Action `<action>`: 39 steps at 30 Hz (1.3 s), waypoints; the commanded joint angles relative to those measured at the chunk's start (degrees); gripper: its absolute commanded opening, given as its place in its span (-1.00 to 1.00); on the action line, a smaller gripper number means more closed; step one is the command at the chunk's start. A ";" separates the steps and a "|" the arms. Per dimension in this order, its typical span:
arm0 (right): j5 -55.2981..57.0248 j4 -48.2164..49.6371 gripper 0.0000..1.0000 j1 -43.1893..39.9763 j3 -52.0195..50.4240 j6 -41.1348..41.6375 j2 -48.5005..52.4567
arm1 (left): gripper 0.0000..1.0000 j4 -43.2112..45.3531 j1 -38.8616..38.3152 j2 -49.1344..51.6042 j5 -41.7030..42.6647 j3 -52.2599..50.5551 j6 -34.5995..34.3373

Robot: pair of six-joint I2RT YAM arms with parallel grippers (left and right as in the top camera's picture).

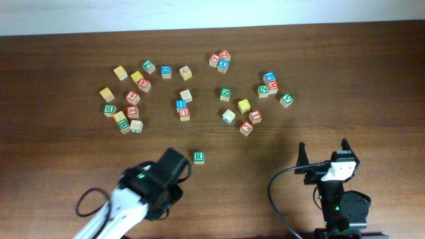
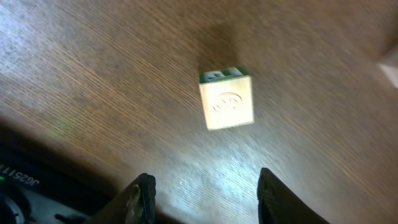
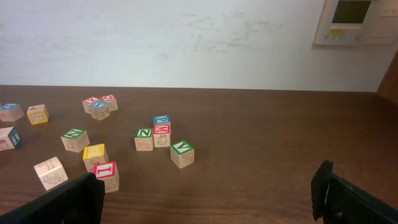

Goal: Spell out RSS

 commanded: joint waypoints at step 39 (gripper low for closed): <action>0.50 -0.17 0.97 0.31 -0.46 -0.15 -0.42 | -0.35 17.49 -2.60 17.73 -14.12 -0.37 -7.02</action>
